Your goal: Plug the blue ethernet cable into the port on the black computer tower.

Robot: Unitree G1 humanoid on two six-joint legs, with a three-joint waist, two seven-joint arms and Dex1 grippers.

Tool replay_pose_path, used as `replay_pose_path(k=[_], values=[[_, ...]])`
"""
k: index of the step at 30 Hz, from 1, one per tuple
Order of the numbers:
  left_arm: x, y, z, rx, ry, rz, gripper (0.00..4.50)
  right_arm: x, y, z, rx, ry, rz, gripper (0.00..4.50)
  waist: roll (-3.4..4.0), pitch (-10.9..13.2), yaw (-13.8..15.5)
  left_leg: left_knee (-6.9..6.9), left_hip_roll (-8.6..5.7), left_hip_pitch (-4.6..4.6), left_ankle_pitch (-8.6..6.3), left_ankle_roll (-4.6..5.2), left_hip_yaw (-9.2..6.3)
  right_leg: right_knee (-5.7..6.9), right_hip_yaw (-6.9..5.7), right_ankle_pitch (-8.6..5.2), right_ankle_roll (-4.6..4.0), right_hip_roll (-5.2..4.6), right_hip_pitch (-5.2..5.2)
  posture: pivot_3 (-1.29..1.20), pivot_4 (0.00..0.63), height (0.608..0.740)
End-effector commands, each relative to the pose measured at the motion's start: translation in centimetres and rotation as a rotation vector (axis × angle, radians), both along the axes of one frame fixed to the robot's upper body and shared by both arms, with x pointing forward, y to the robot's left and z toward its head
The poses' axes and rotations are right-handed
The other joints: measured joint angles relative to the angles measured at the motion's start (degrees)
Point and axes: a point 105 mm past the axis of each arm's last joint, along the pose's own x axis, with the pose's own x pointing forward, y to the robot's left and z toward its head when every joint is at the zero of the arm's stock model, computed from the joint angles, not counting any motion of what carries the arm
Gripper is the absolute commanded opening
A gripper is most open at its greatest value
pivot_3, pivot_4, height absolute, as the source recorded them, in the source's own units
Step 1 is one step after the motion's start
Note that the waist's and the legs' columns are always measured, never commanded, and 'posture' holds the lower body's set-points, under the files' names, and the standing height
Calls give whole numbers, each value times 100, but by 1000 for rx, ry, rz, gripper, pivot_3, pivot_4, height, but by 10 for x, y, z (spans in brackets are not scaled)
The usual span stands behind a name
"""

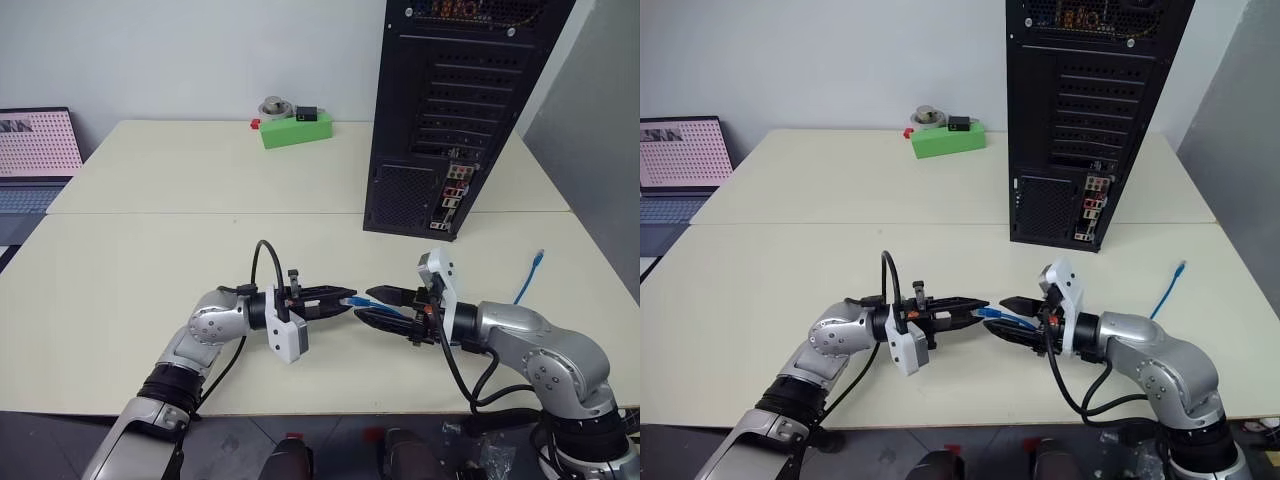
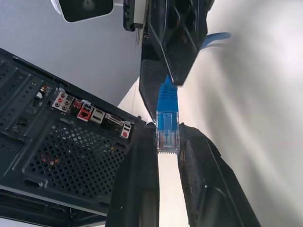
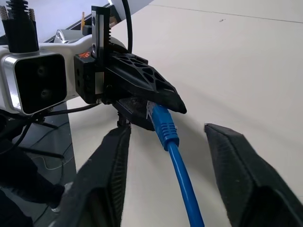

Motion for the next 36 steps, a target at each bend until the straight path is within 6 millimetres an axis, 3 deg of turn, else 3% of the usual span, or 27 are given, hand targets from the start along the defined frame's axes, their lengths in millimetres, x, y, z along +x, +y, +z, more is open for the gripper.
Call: replay_pose_path(k=[1,8,17,19,26,36], values=[[0,-1,6,-11,-36,-9,306,-1,4,12,28,-35,22,1549,0,0,0,0,0,0,0,0,0,0,0,0,0,0,0,0,150,740],[2,-2,7,-31,-33,6,306,-1,6,14,46,-22,26,50,0,0,-1,0,0,0,0,0,-1,0,-1,0,0,1,0,0,150,740],[2,-4,7,-27,-62,4,298,-1,4,16,59,7,34,0,0,0,0,0,0,0,0,0,-2,1,-1,0,0,1,0,0,150,740],[1,-5,6,-26,-64,0,298,0,2,18,69,6,31,607,0,0,-1,-1,0,0,0,0,-2,1,-1,0,0,1,0,0,150,740],[0,-5,5,-25,-69,-2,298,5,-5,15,59,32,-2,2114,0,0,-1,0,0,0,0,0,-1,1,-1,0,0,1,0,0,150,740],[0,-6,5,-36,-79,5,298,-3,-5,10,60,105,43,2257,0,0,-2,-1,1,0,0,0,-2,1,-1,0,0,1,0,0,150,740]])
